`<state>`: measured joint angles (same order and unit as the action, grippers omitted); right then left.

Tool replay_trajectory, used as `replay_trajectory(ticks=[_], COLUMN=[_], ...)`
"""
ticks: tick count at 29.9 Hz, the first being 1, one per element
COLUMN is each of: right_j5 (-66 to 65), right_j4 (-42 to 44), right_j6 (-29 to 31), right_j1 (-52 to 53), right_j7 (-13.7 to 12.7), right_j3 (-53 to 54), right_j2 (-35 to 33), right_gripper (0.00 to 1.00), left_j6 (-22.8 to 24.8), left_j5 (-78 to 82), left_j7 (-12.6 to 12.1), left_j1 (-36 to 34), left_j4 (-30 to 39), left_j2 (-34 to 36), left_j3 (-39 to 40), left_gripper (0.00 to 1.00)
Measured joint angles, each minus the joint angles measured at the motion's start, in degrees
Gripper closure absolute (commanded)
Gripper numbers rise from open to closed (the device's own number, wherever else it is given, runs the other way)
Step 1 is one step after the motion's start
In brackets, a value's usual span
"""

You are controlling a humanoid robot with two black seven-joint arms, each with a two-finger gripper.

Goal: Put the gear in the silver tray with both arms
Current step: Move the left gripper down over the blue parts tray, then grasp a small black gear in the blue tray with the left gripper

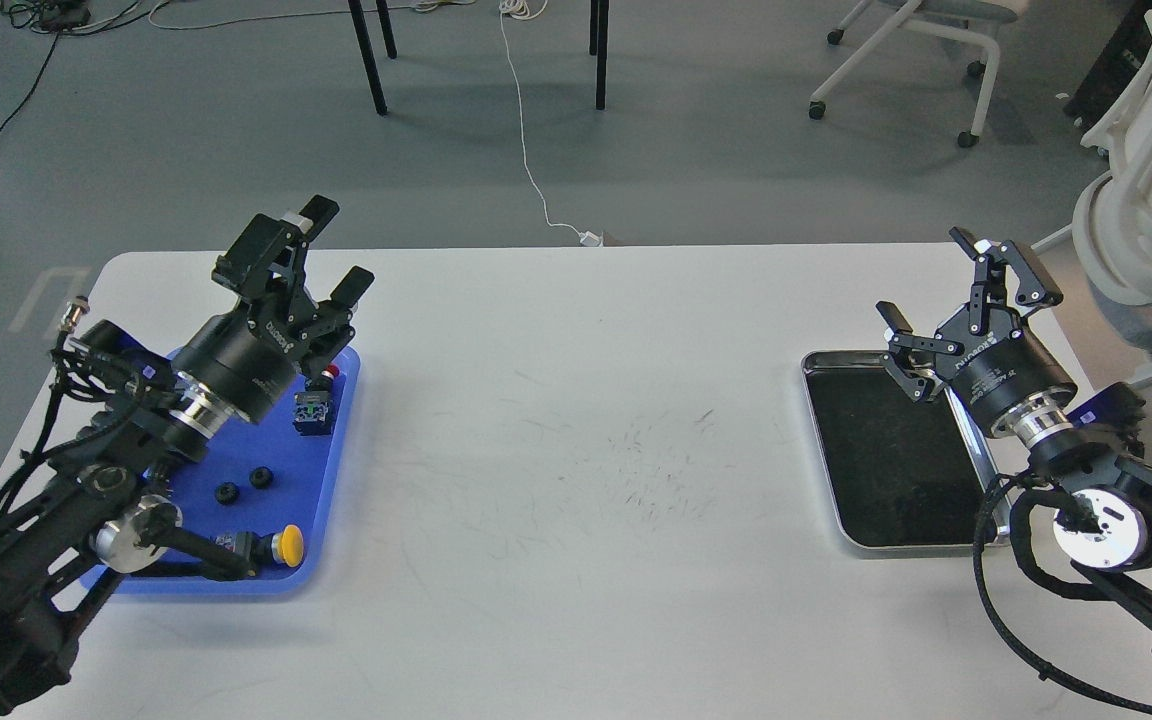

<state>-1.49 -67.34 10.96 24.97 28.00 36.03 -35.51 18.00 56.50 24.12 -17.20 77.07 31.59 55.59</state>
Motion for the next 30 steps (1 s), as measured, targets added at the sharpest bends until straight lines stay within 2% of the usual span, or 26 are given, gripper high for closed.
replay_trajectory(ticks=[3, 7, 12, 15, 19, 23, 30], right_j5=[0.0, 0.0, 0.0, 0.0, 0.0, 0.0, 0.0], right_j4=[0.0, 0.0, 0.01, 0.05, 0.06, 0.03, 0.01], right_j6=[0.0, 0.0, 0.0, 0.0, 0.0, -0.02, -0.02], right_j1=[0.19, 0.33, 0.33, 0.28, 0.25, 0.36, 0.42], right_j7=[0.0, 0.0, 0.0, 0.0, 0.0, 0.0, 0.0], right_j3=[0.0, -0.07, -0.09, -0.09, -0.09, -0.09, -0.09], right_j2=[-0.05, -0.35, -0.66, -0.7, -0.7, -0.71, -0.79], right_gripper=[0.01, 0.01, 0.01, 0.01, 0.01, 0.01, 0.01], left_j6=[4.76, 7.66, 7.67, 6.42, 4.05, 3.33, 1.91], left_j5=[15.43, 31.82, 46.96, 57.94, 67.2, 68.43, 68.51], left_j7=[2.75, 3.8, 3.92, 3.92, 3.91, 3.9, 3.88], left_j1=[-3.06, -6.53, -12.93, -18.62, -23.45, -24.5, -24.48], left_j4=[0.34, 1.33, 2.95, 2.85, 0.9, -2.49, -8.06], left_j2=[4.35, 11.86, 21.74, 25.16, 25.66, 23.31, 20.69], left_j3=[-0.02, -2.96, -14.1, -22.3, -30.98, -35.4, -38.15], left_gripper=[0.02, 0.04, 0.06, 0.11, 0.21, 0.28, 0.29])
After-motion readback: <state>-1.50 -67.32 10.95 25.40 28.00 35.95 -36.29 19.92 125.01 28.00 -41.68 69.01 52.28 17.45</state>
